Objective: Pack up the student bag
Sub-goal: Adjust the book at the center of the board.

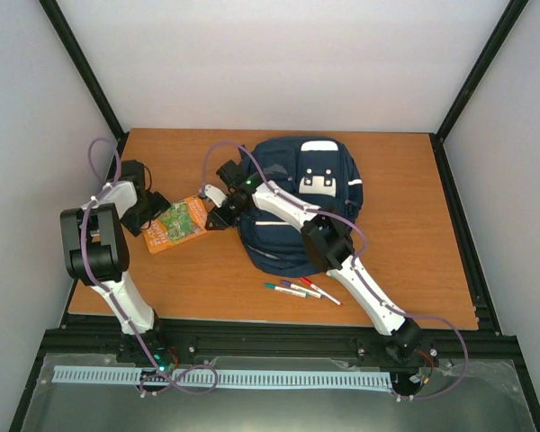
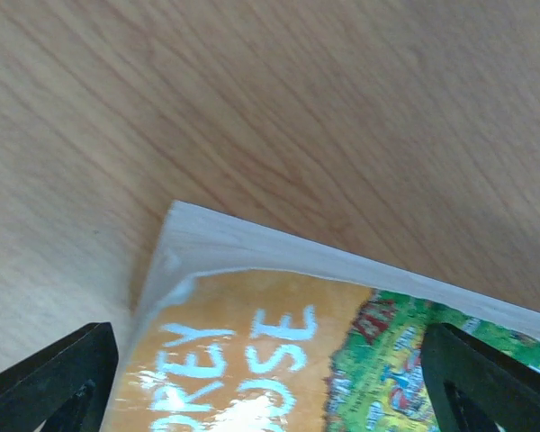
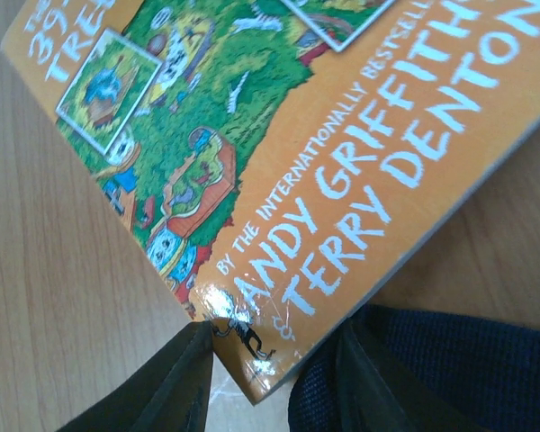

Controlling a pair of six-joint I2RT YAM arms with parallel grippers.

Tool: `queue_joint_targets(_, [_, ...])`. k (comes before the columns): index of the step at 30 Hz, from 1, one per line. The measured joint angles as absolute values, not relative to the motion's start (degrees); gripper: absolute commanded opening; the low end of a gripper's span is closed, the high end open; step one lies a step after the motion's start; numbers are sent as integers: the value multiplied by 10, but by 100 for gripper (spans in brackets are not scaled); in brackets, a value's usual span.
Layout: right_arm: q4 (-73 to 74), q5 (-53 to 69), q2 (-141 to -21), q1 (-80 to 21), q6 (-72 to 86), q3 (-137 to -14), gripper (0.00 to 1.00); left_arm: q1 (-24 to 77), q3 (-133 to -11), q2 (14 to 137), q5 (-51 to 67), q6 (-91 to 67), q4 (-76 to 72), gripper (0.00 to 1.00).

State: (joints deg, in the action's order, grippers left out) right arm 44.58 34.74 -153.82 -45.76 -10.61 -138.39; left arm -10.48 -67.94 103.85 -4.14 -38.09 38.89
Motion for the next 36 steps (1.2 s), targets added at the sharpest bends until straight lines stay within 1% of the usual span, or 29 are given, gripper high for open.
queue_joint_targets(3, [436, 355, -1526, -459, -111, -1357, 33, -103, -680, 1042, -22, -371, 379, 93])
queue_joint_targets(7, [416, 358, -1466, -469, -118, -1250, 33, -93, -691, 1051, -3, -353, 368, 93])
queue_joint_targets(13, [410, 354, -1372, -521, -127, -1097, 34, -43, -699, 1059, 44, -320, 331, 94])
queue_joint_targets(16, [408, 362, -1355, -560, -127, -1064, 34, -18, -699, 1059, 79, -307, 318, 94])
queue_joint_targets(21, [412, 377, -1349, -615, -128, -1055, 35, -3, -699, 1040, 108, -298, 317, 98])
queue_joint_targets(24, [427, 387, -1333, -633, -128, -1040, 36, -3, -698, 996, 87, -297, 323, 100])
queue_joint_targets(30, [454, 383, -1242, -620, -139, -990, 38, -3, -669, 831, 32, -304, 350, 100])
queue_joint_targets(32, [460, 382, -1207, -610, -141, -982, 39, -3, -646, 773, 26, -312, 355, 100])
queue_joint_targets(36, [462, 375, -1157, -574, -146, -990, 41, -6, -580, 703, 25, -327, 362, 99])
